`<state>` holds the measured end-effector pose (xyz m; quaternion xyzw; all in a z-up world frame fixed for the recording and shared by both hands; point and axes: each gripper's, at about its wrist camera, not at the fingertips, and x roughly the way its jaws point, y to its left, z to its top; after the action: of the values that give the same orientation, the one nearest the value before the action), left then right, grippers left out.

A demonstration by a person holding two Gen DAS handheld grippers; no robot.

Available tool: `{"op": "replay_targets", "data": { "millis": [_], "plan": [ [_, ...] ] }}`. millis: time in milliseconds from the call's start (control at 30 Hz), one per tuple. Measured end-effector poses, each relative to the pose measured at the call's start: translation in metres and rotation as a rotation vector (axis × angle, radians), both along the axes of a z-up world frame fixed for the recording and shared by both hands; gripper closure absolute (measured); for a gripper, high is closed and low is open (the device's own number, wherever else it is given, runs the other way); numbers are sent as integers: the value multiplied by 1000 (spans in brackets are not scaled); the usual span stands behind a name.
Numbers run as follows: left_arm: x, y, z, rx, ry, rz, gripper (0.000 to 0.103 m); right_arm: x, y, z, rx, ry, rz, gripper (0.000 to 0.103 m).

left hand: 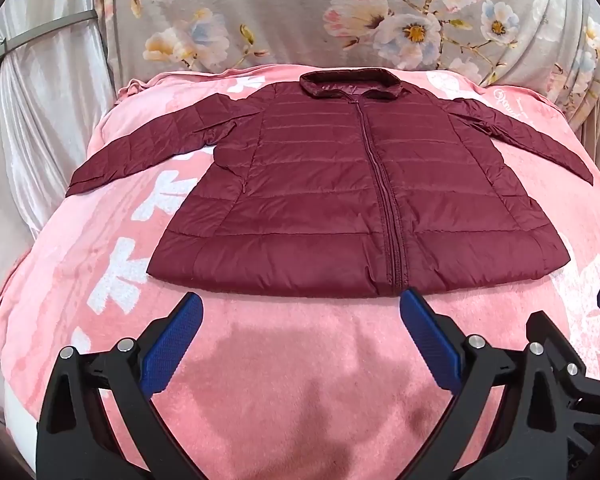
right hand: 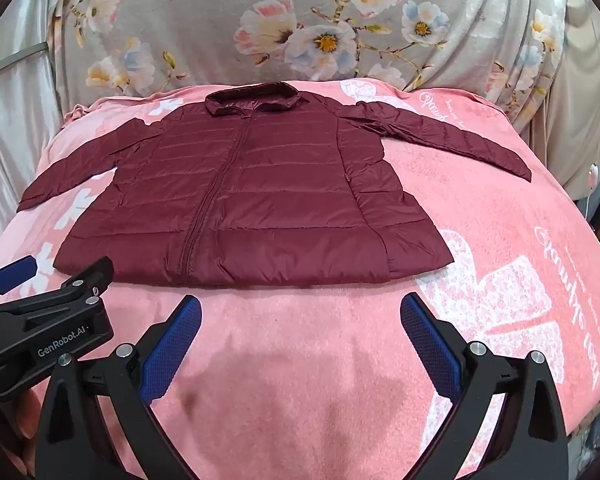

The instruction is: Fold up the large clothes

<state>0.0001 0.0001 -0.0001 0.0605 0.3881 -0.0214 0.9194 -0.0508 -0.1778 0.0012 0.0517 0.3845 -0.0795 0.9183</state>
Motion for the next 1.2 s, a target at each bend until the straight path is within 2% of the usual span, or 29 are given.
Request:
{"op": "replay_targets", "data": {
  "millis": [1200],
  "plan": [
    [0,7,1,1,1,4,7,1,2,-1,1,-2,0,5]
  ]
}}
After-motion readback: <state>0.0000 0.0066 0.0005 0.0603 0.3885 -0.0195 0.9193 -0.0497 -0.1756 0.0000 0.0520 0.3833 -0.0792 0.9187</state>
